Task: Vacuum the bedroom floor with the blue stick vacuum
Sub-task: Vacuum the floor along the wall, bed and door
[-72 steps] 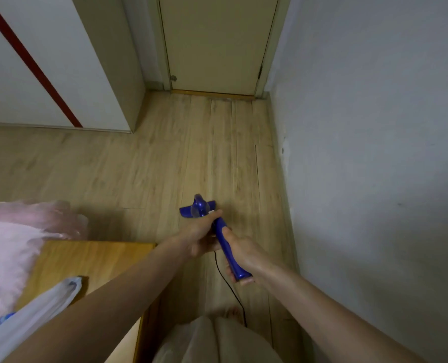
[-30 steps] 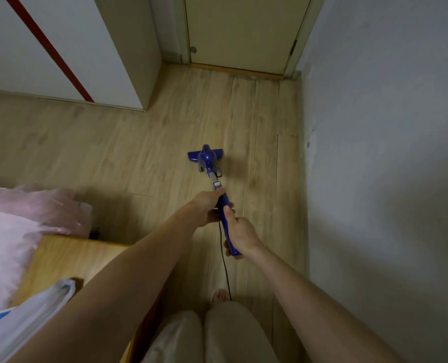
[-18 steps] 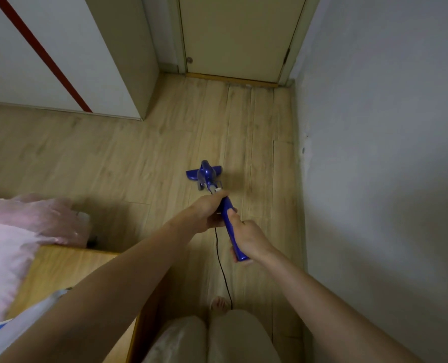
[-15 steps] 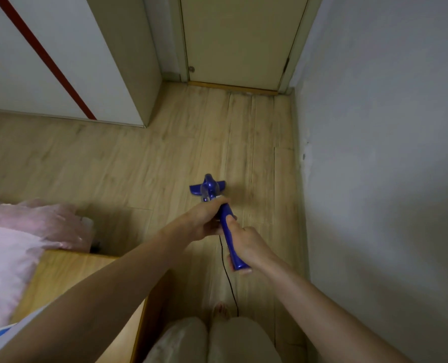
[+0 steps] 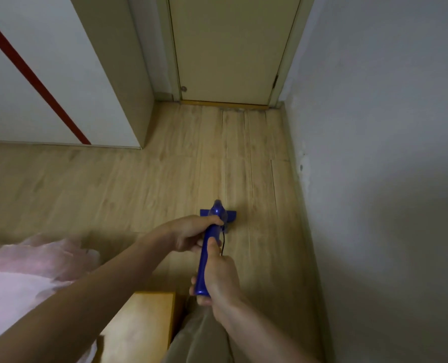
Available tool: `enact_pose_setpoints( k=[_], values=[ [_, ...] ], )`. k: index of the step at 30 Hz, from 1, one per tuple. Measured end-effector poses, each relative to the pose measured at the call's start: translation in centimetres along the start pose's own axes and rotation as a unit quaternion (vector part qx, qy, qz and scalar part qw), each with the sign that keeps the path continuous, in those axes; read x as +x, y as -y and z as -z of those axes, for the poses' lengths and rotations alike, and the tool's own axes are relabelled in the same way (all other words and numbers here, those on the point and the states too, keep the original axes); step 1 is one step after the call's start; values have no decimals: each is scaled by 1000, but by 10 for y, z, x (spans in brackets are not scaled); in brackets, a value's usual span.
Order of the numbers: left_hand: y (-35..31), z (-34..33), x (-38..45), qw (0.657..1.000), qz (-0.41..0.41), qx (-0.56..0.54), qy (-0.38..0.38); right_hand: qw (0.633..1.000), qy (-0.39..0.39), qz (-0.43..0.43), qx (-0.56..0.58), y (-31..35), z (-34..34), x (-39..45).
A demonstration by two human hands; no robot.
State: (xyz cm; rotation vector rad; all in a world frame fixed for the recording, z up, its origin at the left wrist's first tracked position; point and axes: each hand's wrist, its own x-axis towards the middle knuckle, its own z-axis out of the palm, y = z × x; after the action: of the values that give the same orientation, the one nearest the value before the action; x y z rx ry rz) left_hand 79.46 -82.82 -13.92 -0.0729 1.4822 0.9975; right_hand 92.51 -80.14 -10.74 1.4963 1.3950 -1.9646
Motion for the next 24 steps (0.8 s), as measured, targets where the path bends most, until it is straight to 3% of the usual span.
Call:
enact_pose_setpoints(
  k=[13, 24],
  values=[
    [-74, 11, 84, 999, -23, -12, -43, 996, -61, 46, -47, 81, 20, 82],
    [-143, 40, 139, 995, -13, -50, -87, 990, -30, 60, -122, 147, 22, 160]
  ],
)
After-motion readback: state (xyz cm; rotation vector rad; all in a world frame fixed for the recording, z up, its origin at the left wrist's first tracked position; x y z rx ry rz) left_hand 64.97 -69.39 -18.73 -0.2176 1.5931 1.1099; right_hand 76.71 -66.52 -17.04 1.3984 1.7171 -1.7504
